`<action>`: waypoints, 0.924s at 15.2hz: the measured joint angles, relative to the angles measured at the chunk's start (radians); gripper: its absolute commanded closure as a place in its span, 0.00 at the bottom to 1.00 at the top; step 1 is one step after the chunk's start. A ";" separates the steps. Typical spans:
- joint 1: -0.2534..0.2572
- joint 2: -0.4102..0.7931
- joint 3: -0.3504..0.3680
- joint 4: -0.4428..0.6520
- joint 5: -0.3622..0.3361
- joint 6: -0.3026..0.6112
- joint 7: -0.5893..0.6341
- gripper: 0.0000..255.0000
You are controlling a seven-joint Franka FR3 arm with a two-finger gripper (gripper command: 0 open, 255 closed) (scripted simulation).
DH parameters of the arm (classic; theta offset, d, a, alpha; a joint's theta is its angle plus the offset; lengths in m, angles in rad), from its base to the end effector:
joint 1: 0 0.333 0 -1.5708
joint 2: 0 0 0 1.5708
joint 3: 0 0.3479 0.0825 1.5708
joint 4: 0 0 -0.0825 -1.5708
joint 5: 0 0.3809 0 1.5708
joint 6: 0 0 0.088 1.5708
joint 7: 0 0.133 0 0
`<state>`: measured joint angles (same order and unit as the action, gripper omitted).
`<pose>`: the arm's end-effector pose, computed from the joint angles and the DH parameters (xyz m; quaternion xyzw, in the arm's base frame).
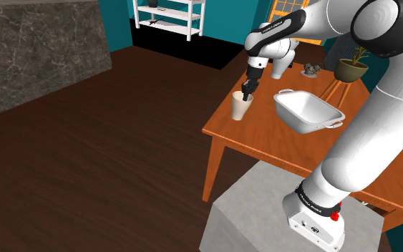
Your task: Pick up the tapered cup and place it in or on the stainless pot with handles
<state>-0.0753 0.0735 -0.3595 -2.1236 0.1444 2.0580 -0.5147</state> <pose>0.4894 -0.2134 0.3764 -0.9966 -0.0014 0.0370 0.0735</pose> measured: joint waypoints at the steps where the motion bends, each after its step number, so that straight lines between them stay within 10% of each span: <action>1: 0.000 0.000 0.000 0.001 0.000 0.000 0.000 1.00; 14: 0.001 -0.039 -0.001 0.040 -0.020 -0.075 0.019 1.00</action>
<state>-0.0740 0.0344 -0.3608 -2.0834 0.1243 1.9831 -0.4954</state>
